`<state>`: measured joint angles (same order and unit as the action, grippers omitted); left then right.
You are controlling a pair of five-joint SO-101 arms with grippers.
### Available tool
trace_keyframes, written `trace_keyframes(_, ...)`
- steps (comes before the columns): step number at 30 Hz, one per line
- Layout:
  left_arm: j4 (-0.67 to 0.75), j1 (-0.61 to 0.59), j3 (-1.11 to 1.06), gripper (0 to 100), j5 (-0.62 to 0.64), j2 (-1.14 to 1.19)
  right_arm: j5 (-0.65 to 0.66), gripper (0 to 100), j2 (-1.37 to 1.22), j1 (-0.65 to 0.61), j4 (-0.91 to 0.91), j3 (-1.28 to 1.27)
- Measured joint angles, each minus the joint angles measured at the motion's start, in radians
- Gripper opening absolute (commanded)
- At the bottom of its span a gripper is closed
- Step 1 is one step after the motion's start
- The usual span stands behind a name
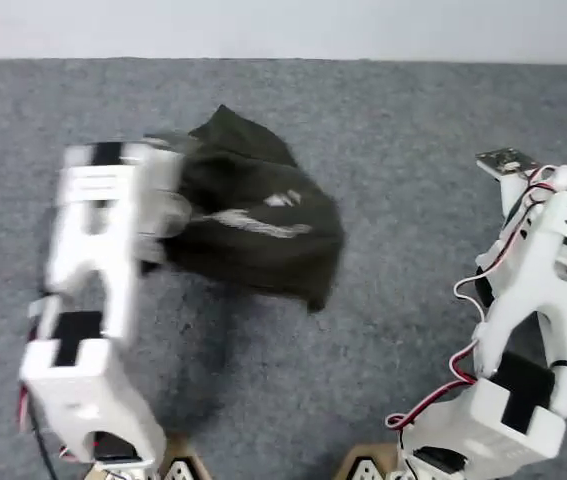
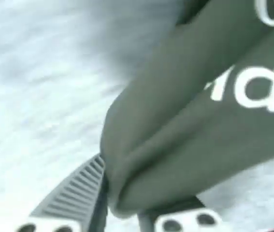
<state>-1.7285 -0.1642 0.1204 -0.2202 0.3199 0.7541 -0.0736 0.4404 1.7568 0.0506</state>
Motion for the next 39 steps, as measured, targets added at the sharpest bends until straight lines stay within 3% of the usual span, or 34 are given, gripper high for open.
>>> trace_keyframes(5, 0.043, -0.353, 0.015, 1, -0.206, -0.014, 0.000, 33.6, 0.000, -0.032, 0.000, 0.000)
trace_keyframes(9, 0.226, -0.565, 0.028, 7, -0.298, -0.014, 0.000, 33.6, 0.000, -0.081, 0.000, 0.000)
trace_keyframes(12, 0.299, -0.611, 0.028, 17, -0.299, -0.014, 0.000, 33.6, 0.000, -0.115, 0.000, 0.000)
trace_keyframes(16, 0.287, -0.600, 0.052, 24, -0.222, -0.015, 0.000, 33.6, 0.000, -0.137, 0.000, 0.000)
trace_keyframes(23, 0.147, -0.509, 0.199, 25, -0.003, -0.015, 0.000, 33.6, 0.000, -0.138, 0.000, 0.000)
trace_keyframes(28, 0.014, -0.339, 0.333, 25, 0.104, -0.041, 0.000, 33.6, 0.000, -0.138, 0.000, 0.000)
trace_keyframes(33, 0.005, -0.129, 0.206, 25, 0.097, -0.115, 0.000, 33.6, 0.000, -0.138, 0.000, 0.000)
trace_keyframes(39, 0.005, 0.173, -0.146, 25, -0.048, -0.180, 0.000, 33.6, 0.000, -0.138, 0.000, 0.000)
